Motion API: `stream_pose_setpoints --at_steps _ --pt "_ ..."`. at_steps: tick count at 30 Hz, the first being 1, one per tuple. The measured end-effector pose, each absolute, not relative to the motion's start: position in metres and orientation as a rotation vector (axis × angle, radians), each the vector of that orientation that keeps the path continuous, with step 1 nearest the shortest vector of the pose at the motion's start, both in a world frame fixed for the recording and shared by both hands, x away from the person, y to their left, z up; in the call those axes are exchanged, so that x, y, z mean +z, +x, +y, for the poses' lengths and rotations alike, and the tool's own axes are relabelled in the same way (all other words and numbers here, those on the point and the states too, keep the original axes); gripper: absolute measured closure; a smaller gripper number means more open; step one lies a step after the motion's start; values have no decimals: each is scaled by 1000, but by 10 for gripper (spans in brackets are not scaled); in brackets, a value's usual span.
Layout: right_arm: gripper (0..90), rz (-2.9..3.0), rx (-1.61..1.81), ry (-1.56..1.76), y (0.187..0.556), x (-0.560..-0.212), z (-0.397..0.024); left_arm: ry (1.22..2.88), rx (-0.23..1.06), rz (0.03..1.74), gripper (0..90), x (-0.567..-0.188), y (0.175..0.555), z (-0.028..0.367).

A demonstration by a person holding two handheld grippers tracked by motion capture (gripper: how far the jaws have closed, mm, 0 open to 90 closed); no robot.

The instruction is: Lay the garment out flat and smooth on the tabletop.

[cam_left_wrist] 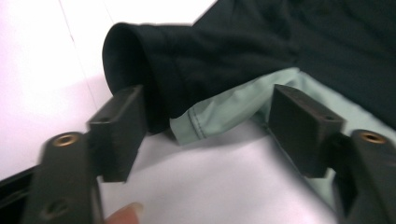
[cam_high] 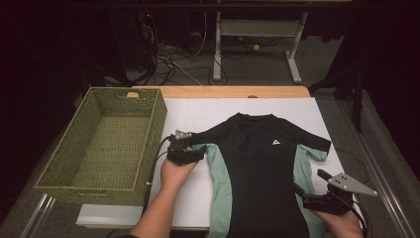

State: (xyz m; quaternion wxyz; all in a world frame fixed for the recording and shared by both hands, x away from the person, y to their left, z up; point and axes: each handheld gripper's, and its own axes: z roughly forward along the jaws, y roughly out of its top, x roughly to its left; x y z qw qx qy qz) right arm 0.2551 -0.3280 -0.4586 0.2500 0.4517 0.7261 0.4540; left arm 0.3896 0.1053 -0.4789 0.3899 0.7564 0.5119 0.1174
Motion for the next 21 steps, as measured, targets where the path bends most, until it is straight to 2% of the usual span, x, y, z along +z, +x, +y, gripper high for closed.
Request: stream_pose_setpoints --at_steps 6,9,13,17,21 --pt "22 1980 1237 1229 255 -459 -327 1945 271 1276 665 -479 391 104" --pt "26 1986 1235 1239 256 -460 -328 1943 321 1227 802 -472 385 104" --pt "32 1983 1236 1238 255 -459 -327 1878 322 1184 819 -456 378 110" --pt "37 1988 1235 1237 255 -459 -325 1887 332 1132 816 -444 371 109" --pt "40 1991 1233 1237 255 -459 -324 1912 355 1157 811 -445 366 110"
